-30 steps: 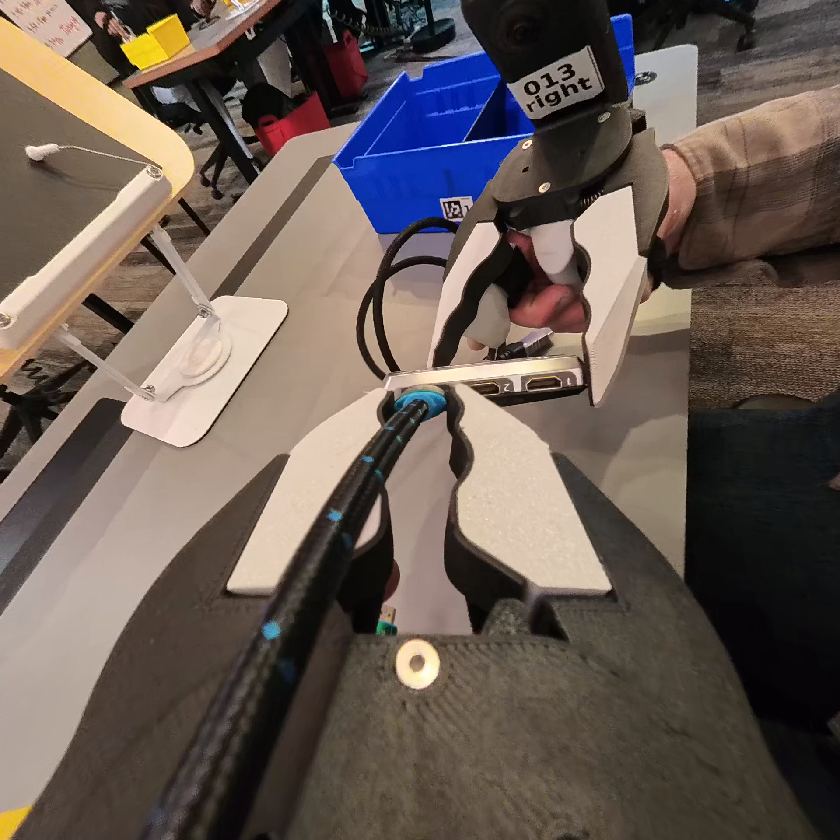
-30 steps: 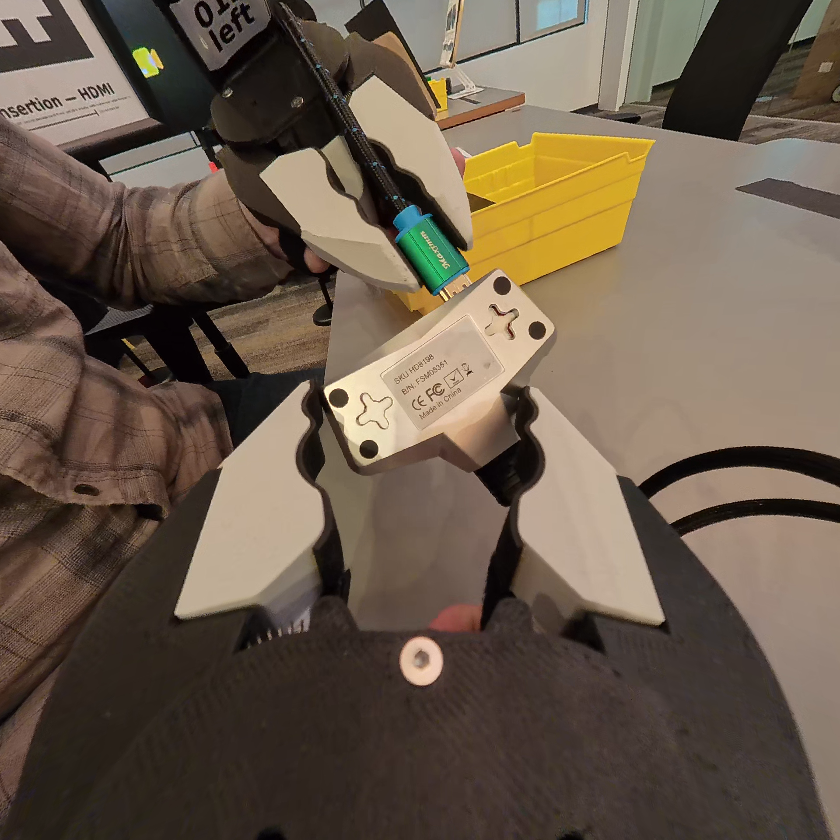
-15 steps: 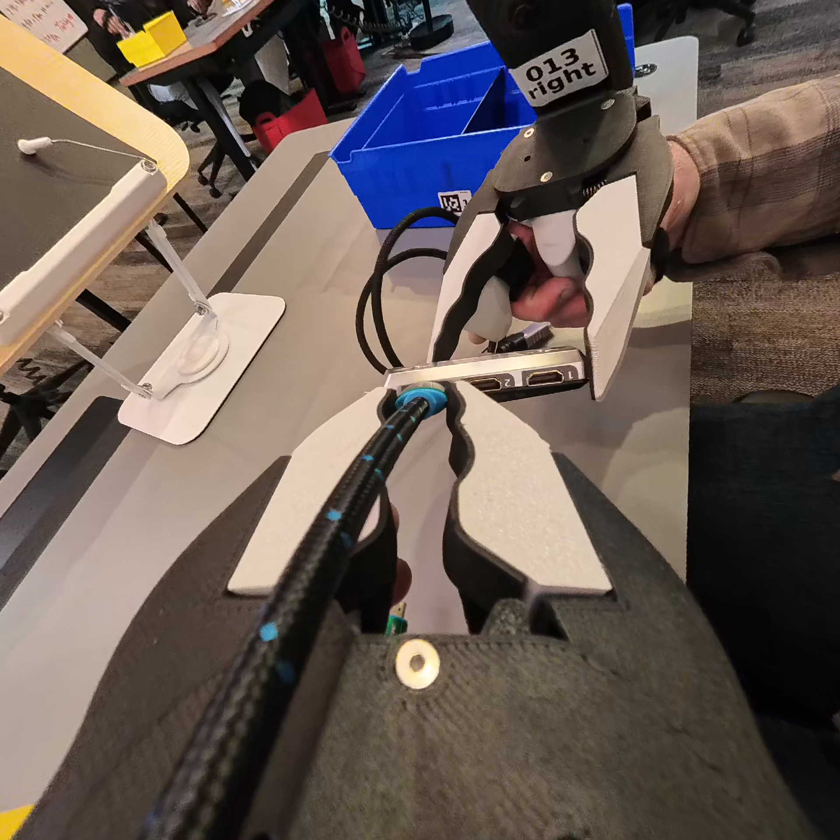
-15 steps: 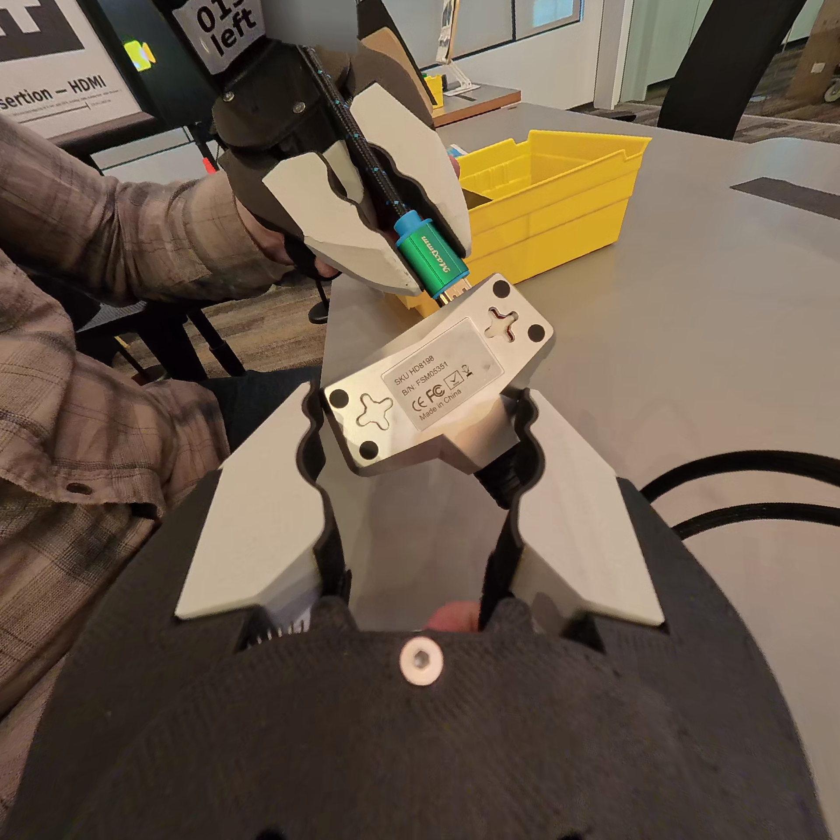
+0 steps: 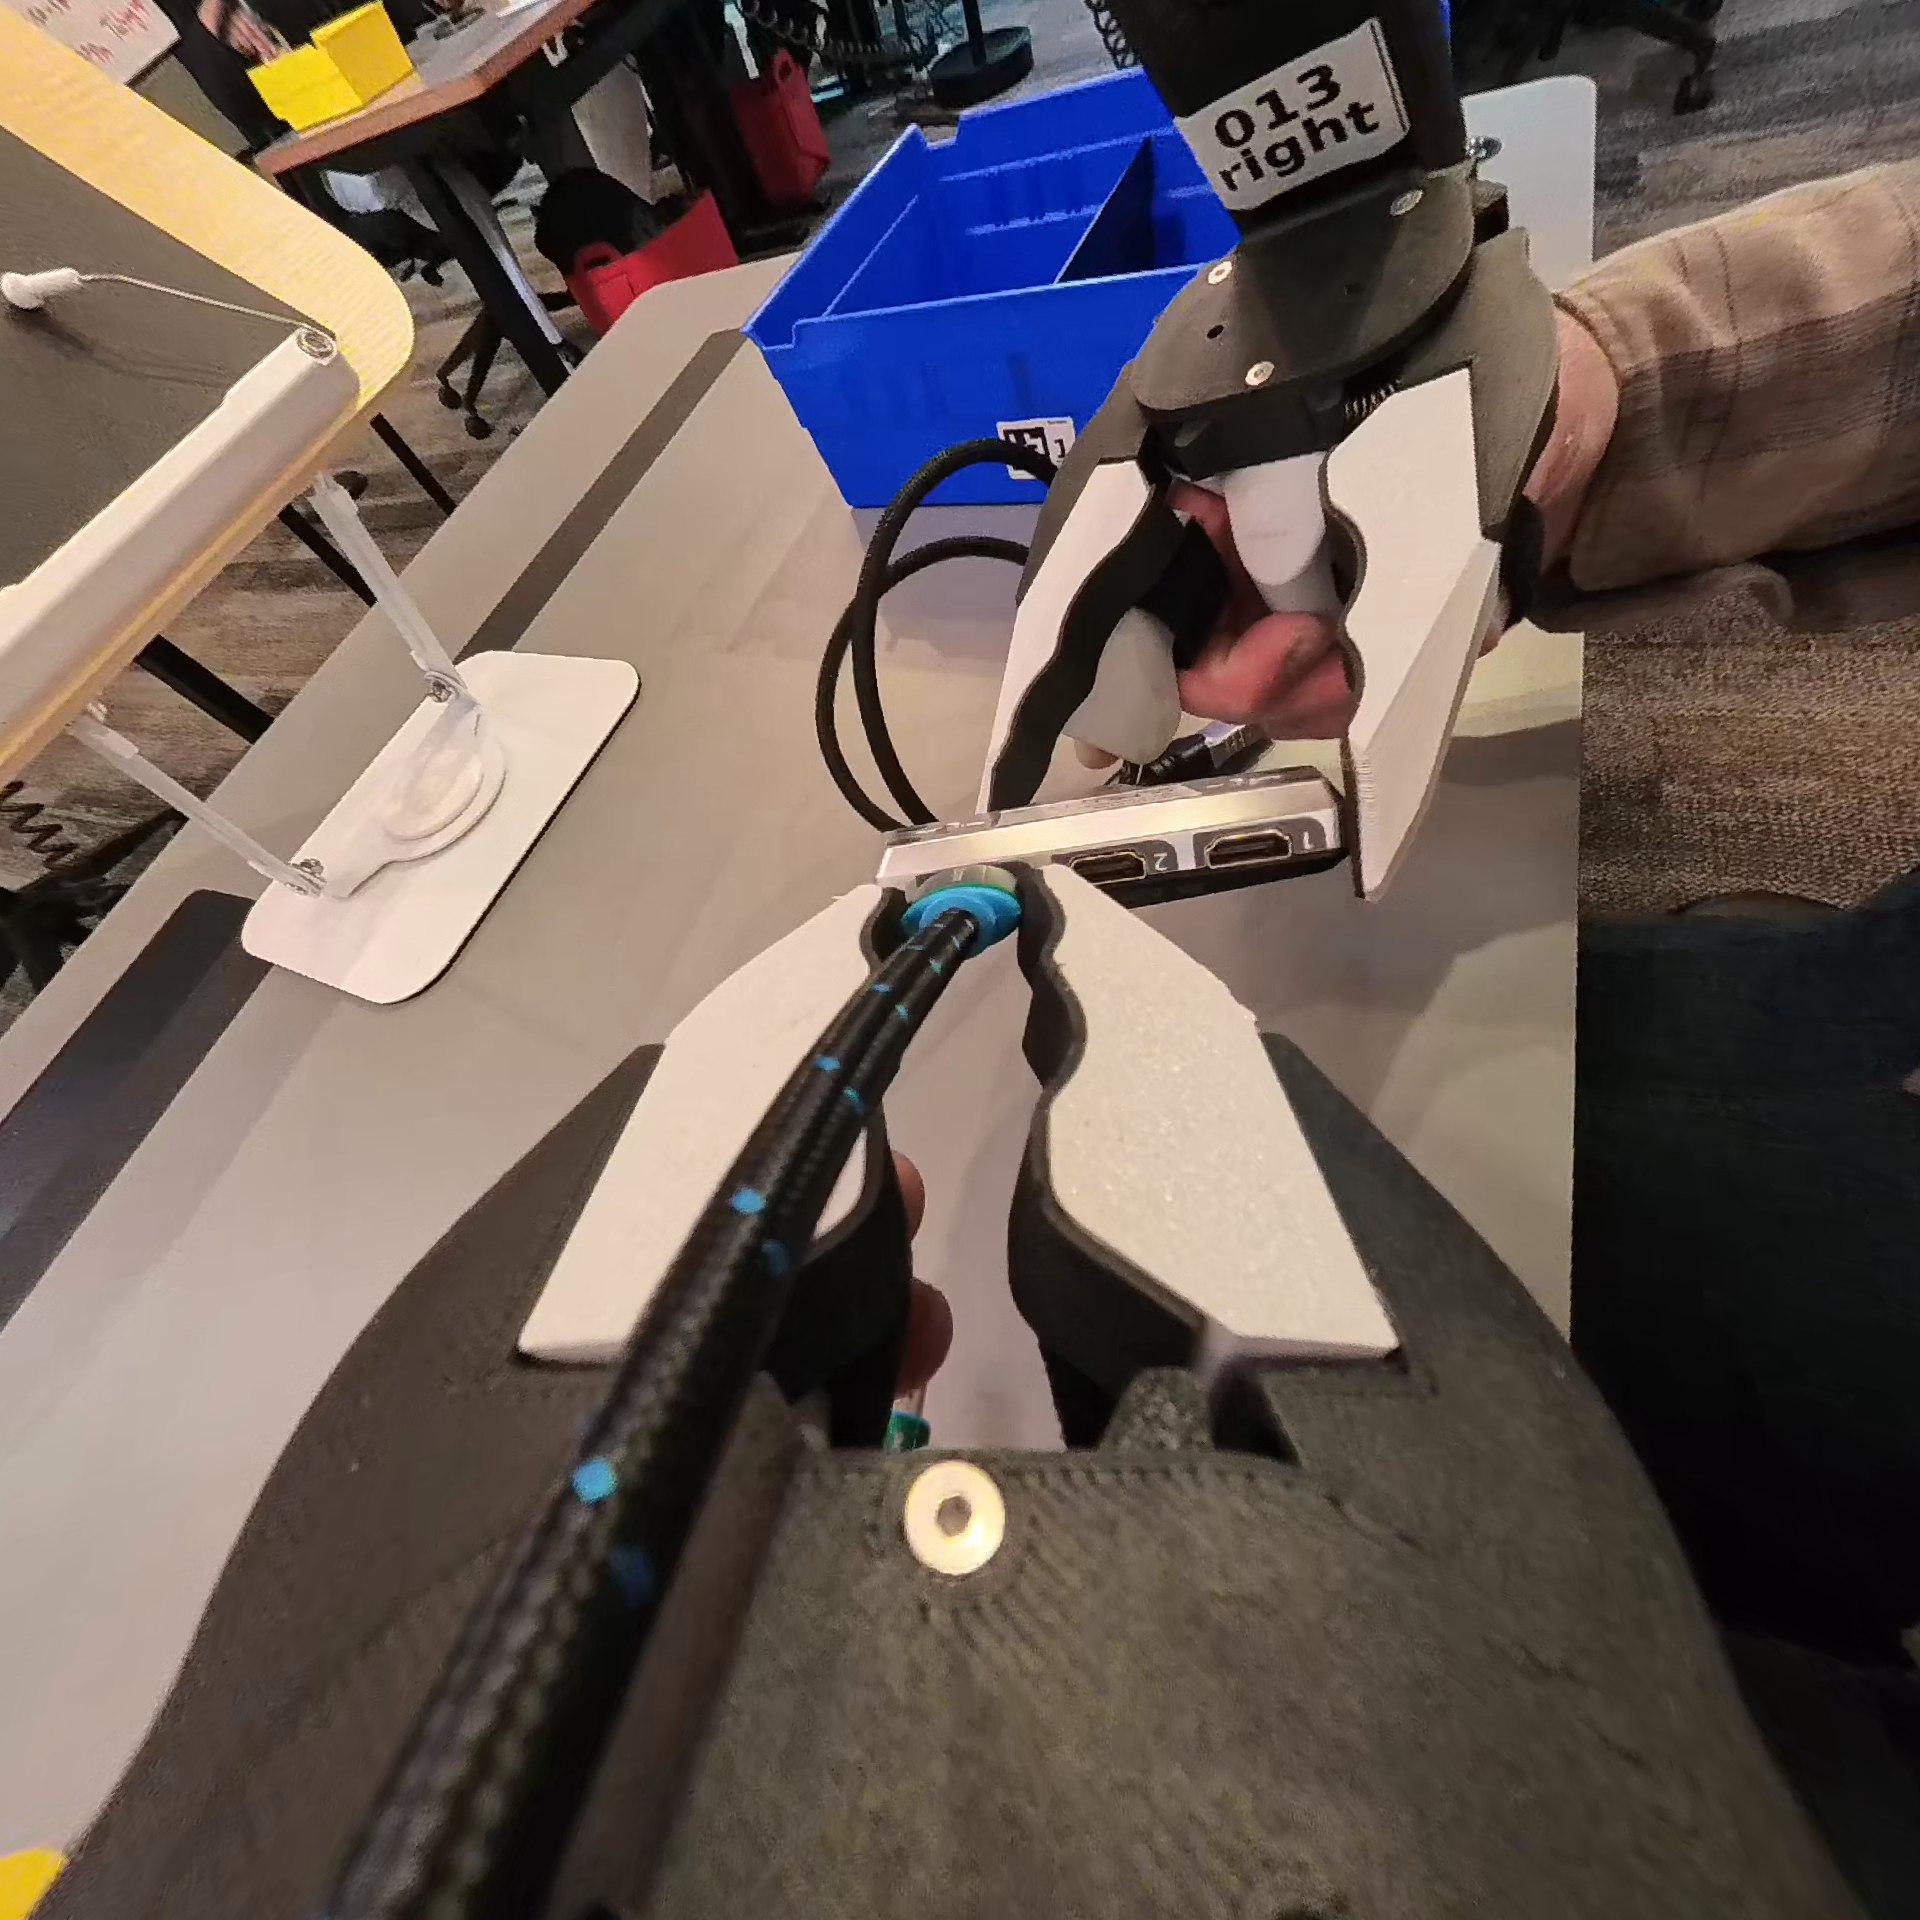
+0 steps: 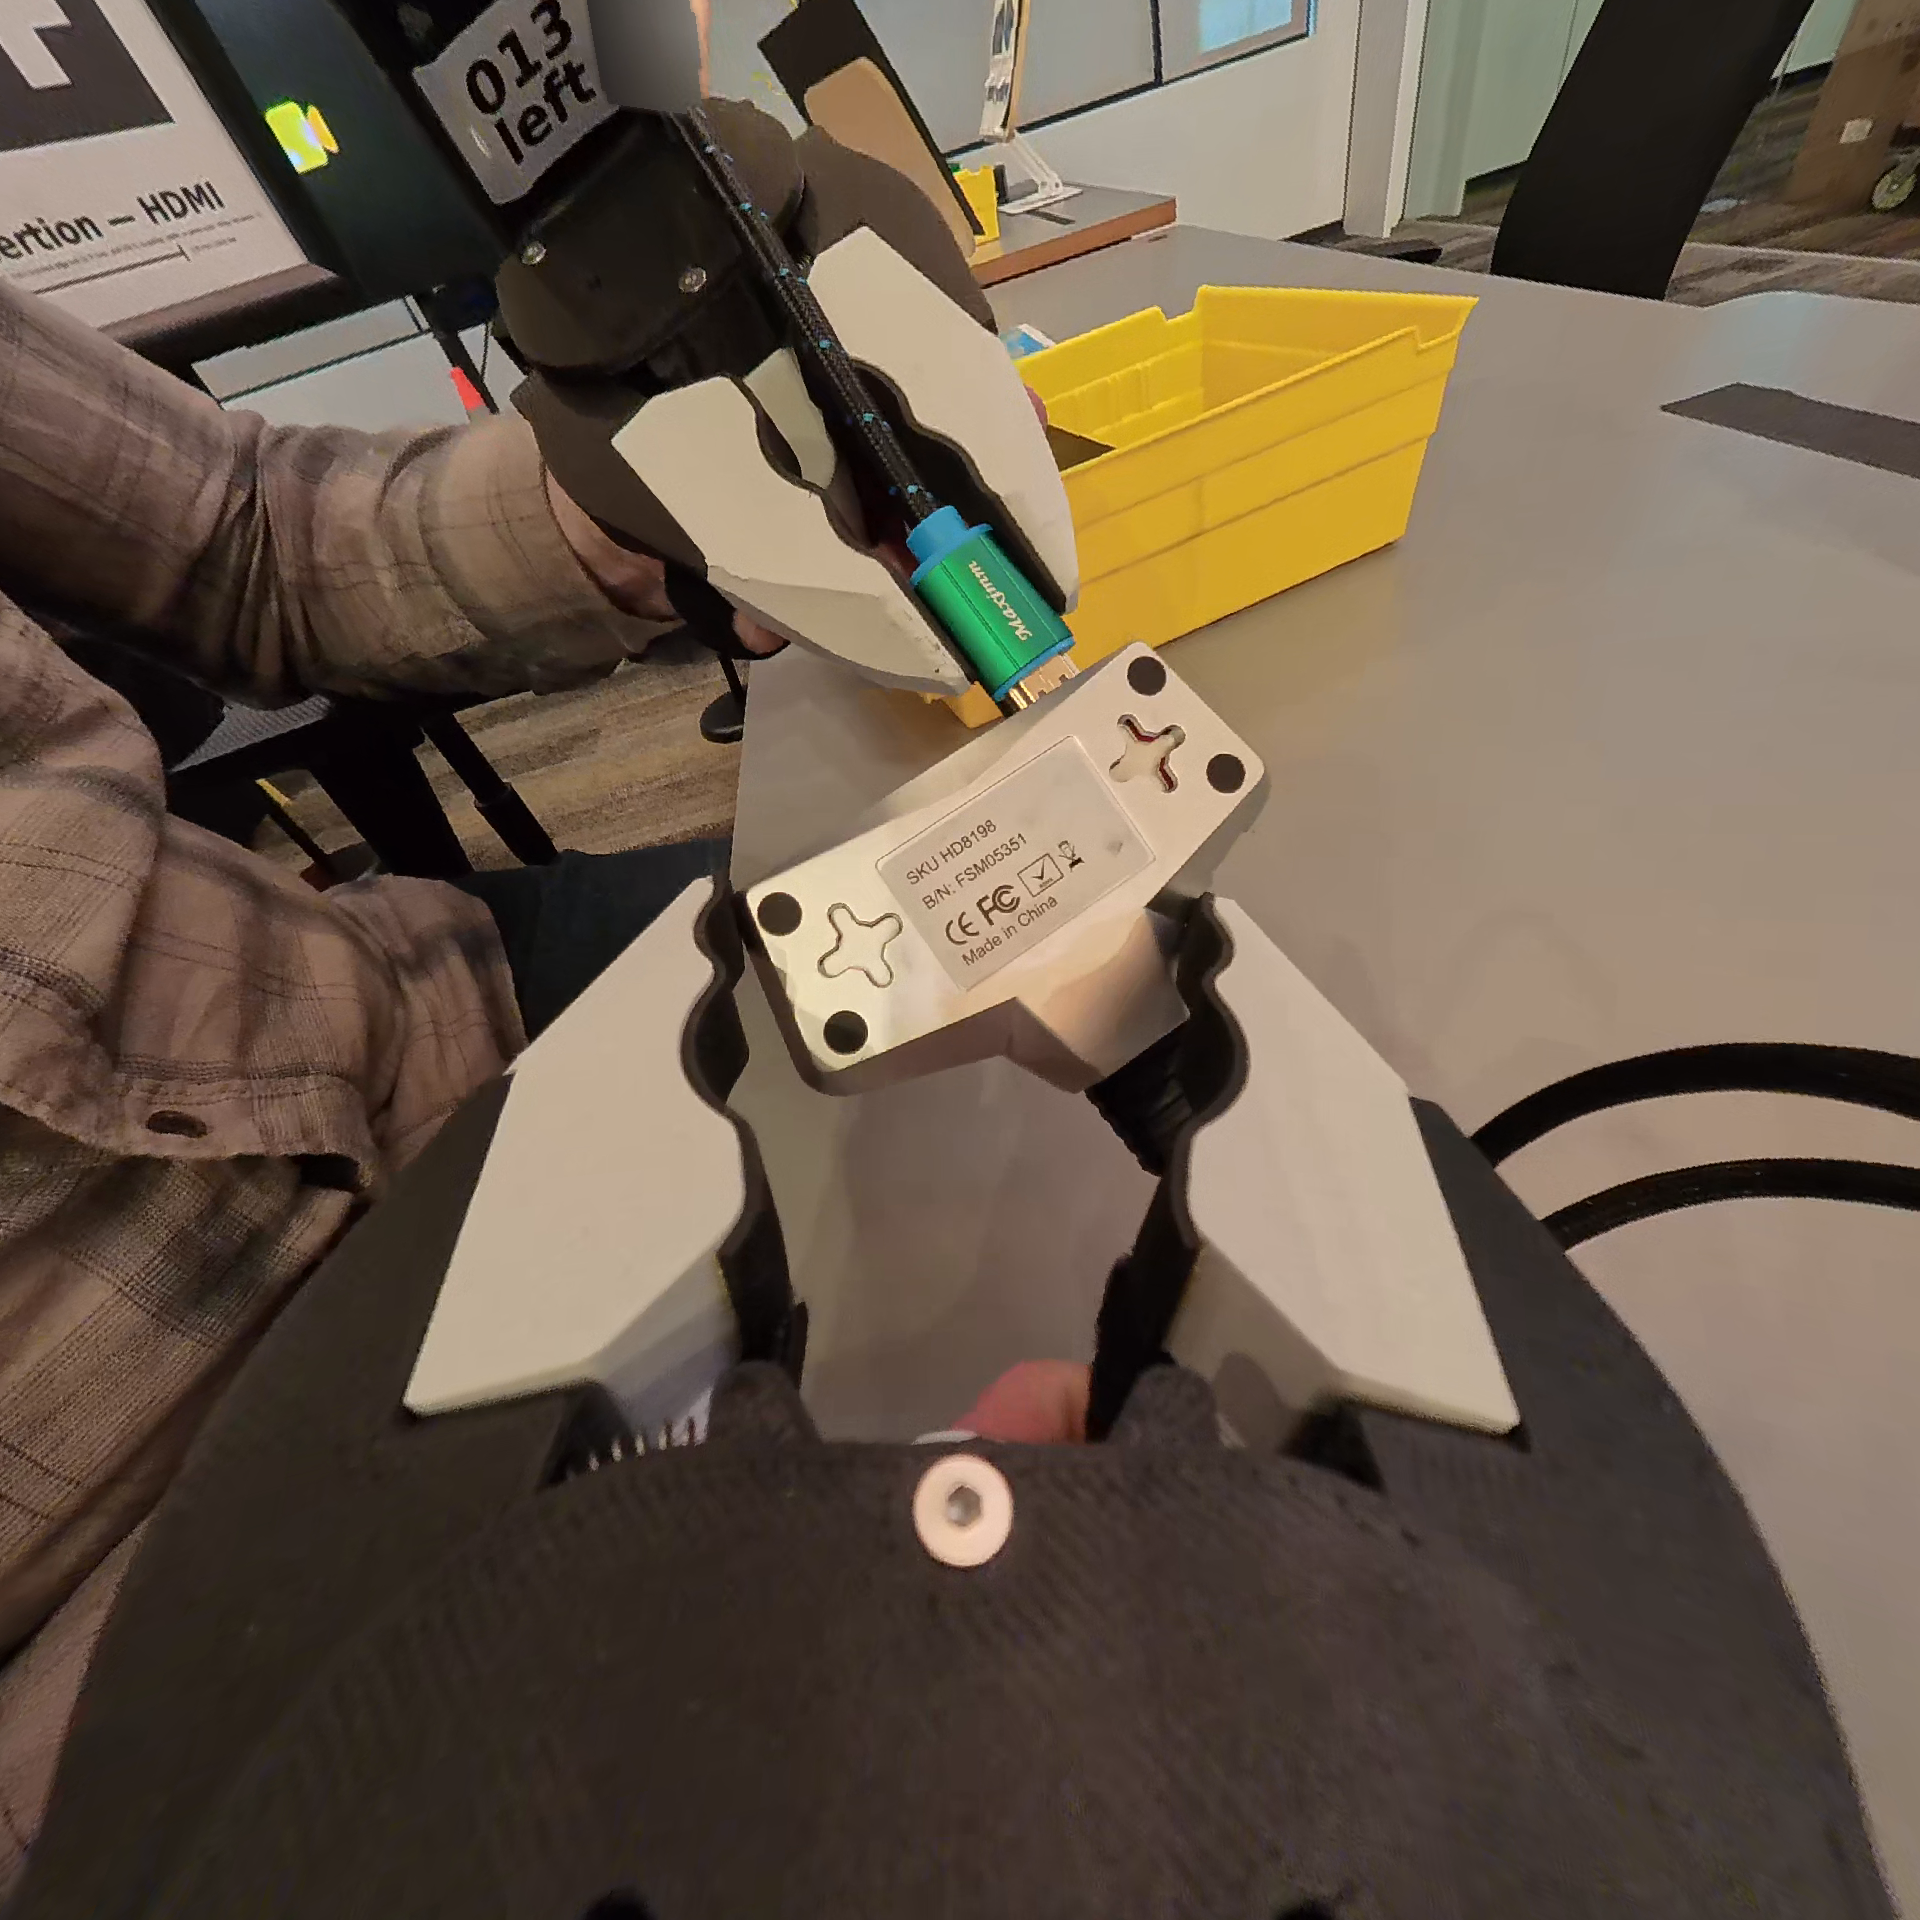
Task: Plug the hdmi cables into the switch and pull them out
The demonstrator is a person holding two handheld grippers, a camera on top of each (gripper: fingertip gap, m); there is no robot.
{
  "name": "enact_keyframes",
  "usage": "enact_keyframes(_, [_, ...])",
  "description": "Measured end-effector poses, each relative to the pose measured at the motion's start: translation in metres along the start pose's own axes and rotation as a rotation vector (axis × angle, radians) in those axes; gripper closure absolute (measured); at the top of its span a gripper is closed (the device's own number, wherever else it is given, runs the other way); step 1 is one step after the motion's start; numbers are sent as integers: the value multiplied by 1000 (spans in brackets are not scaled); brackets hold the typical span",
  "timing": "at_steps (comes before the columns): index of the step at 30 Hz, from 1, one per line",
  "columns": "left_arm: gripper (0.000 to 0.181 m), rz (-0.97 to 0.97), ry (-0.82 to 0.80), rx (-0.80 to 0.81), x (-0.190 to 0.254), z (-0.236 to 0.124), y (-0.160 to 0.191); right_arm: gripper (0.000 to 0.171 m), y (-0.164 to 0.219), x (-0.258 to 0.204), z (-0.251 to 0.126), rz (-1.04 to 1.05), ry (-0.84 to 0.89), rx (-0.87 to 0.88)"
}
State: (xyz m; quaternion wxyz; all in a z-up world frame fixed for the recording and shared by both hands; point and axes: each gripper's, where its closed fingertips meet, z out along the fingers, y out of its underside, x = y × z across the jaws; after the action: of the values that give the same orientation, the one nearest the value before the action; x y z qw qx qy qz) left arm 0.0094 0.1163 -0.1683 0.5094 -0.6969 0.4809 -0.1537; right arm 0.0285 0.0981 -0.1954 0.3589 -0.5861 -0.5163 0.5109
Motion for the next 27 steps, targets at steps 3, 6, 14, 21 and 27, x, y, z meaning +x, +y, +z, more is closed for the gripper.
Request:
enact_keyframes(3, [160,-2,2,5,0,0,0,88,0,0,0,0,2,0])
enact_keyframes(6, [160,3,8,0,0,0,2,89,1,0,1,2,1,-4])
enact_keyframes(14, [160,5,21,10,1,1,3,89,3,0,1,-2,1,-18])
enact_keyframes(21, [160,35,6,5,1,1,3,89,3,-1,1,4,4,-31])
enact_keyframes(27, [161,13,49,18,2,0,3,89,4,-2,2,-12,6,-47])
